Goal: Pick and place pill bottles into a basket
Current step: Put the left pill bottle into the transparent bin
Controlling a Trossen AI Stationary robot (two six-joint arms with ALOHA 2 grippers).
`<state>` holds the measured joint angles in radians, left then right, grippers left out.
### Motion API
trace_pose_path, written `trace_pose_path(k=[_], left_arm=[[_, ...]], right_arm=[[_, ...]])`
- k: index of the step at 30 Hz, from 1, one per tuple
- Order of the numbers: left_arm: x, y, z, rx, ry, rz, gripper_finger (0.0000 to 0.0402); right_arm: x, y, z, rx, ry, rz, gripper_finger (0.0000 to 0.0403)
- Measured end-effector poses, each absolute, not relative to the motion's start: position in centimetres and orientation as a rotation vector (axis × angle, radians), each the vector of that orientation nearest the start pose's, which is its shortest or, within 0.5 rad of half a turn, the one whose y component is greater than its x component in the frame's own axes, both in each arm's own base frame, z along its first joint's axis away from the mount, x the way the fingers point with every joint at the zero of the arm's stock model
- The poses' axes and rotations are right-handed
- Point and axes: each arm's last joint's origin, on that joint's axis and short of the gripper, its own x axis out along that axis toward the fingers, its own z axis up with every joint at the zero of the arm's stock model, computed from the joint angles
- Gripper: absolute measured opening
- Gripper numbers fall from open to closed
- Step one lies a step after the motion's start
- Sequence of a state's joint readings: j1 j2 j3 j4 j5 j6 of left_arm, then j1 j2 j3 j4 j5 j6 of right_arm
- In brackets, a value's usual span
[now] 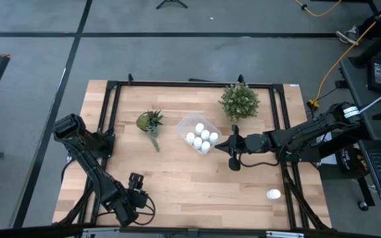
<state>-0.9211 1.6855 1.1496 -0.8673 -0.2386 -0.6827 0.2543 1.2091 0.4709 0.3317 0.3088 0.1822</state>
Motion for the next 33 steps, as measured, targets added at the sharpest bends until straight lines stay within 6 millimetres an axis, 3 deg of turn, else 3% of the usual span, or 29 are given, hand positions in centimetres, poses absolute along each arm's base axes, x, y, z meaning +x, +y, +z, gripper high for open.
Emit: trace_pose_path(k=[8, 22, 33], left_arm=[[19.1, -24.1, 19.8, 0.192, 1.282, -0.132, 0.0277], [19.3, -24.5, 18.3, 0.208, 1.357, -0.161, 0.0207], [19.5, -24.7, 18.4, 0.192, 1.333, -0.168, 0.0203]], right_arm=[[23.0, 5.1, 19.2, 0.067, 0.384, -0.089, 0.0004], [23.0, 5.1, 19.2, 0.068, 0.384, -0.089, 0.0004], [23.0, 5.1, 19.2, 0.093, 0.384, -0.094, 0.0004]])
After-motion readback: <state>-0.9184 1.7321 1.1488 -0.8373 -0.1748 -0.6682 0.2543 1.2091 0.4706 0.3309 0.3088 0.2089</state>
